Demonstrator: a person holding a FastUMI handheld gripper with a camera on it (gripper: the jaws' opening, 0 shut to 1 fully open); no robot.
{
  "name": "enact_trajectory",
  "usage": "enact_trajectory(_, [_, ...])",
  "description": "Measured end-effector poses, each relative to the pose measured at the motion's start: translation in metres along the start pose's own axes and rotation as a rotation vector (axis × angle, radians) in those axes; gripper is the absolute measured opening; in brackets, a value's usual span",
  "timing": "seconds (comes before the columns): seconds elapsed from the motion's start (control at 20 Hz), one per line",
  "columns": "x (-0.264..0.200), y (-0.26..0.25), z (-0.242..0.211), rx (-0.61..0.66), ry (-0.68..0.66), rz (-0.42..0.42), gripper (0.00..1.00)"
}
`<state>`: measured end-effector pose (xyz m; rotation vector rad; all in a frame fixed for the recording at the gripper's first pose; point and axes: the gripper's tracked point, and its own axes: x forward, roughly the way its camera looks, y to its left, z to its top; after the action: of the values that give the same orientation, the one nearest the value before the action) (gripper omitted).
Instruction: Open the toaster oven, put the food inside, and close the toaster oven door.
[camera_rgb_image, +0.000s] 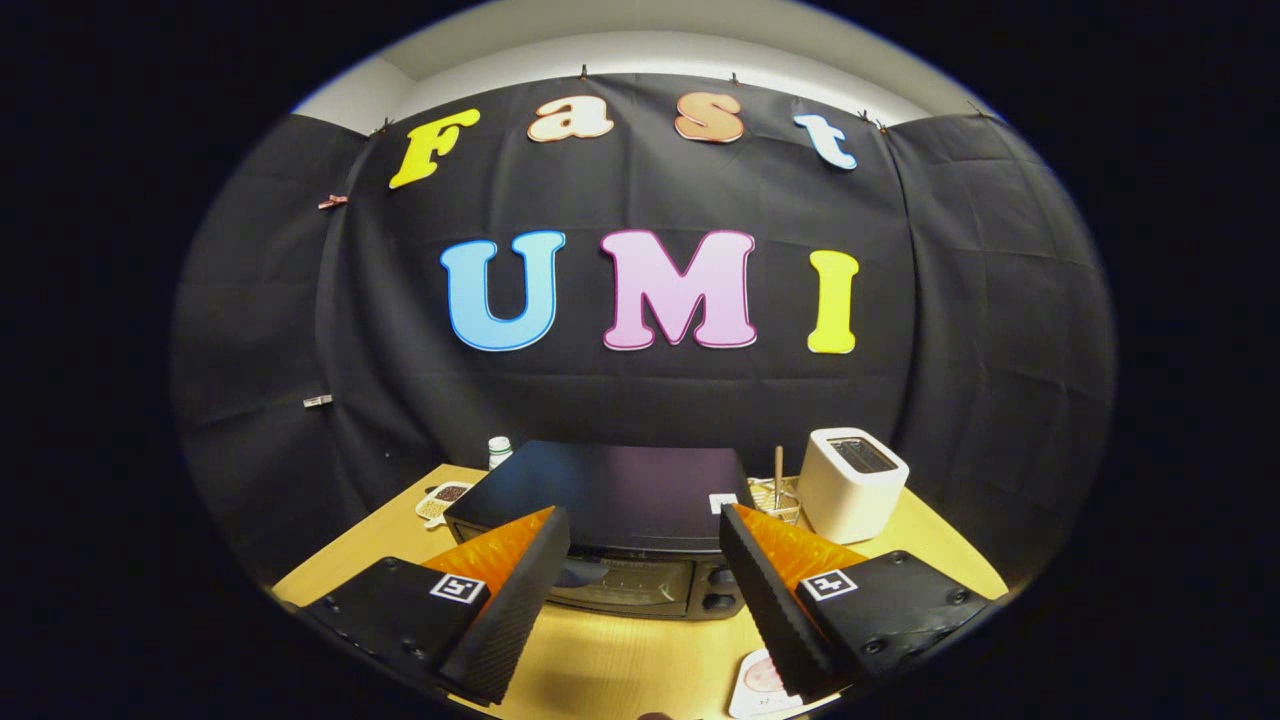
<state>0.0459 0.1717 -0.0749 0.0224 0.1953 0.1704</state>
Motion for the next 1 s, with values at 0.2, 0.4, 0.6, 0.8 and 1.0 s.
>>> enact_trajectory(0.2, [0.021,0.019,-0.022,0.016,0.062,-0.014,0.98])
enact_trajectory(0.4, [0.046,0.035,-0.040,0.023,0.094,-0.048,0.98])
enact_trajectory(0.6, [0.066,0.047,-0.061,-0.002,0.120,-0.071,0.98])
enact_trajectory(0.8, [0.080,0.066,-0.084,-0.018,0.168,-0.053,0.98])
enact_trajectory(1.0, [0.088,0.067,-0.094,-0.039,0.188,-0.058,0.98])
